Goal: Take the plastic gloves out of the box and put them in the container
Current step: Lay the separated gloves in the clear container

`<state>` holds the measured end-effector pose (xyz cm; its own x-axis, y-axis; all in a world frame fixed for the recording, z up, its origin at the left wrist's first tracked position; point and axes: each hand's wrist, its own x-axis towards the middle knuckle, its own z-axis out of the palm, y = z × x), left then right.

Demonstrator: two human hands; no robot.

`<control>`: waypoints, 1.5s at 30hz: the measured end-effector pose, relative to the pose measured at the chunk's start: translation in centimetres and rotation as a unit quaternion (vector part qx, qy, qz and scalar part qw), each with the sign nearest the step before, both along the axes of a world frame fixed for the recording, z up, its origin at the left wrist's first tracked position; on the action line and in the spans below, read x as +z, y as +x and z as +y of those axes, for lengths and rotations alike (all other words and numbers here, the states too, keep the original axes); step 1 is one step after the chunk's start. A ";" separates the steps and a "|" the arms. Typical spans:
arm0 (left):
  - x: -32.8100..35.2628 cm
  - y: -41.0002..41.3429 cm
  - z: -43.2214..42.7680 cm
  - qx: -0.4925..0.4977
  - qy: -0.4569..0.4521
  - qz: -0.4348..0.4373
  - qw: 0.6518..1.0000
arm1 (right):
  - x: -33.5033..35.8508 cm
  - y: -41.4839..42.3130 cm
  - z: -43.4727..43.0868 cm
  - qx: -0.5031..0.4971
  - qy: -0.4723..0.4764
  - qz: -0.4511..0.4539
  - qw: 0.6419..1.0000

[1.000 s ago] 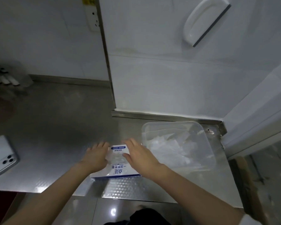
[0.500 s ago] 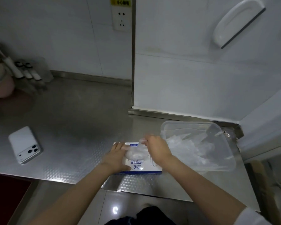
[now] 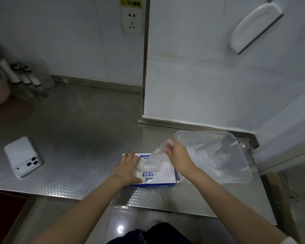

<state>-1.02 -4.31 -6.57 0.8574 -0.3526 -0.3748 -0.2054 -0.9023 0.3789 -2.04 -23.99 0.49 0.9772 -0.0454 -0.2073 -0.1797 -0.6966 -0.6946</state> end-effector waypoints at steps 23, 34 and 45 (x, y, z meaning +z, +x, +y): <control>1.1 -0.3 -0.7 -0.011 0.066 0.008 0.998 | 7.0 3.3 -1.9 -0.101 0.072 -0.250 0.960; 10.2 2.9 -2.9 0.172 -0.413 0.192 0.874 | 7.9 0.9 -5.1 -0.010 0.141 -0.133 0.981; 12.3 3.0 -8.5 0.348 -0.491 0.057 0.797 | 4.8 -0.7 -9.2 -0.135 0.284 0.005 0.949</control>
